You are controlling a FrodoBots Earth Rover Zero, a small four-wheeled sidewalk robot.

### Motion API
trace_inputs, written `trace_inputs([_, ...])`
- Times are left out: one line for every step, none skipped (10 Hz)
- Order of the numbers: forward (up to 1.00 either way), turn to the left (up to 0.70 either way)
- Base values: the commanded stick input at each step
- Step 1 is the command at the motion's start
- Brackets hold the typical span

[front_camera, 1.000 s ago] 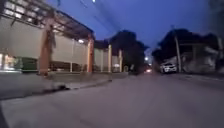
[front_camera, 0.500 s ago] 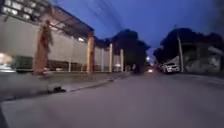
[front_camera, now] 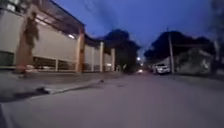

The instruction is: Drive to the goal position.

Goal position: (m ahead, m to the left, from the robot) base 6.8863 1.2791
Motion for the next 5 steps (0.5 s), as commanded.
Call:
trace_inputs([0.7,0.0])
trace_inputs([0.7,0.0])
trace_inputs([0.7,0.0])
trace_inputs([0.7,0.0])
trace_inputs([0.7,0.0])
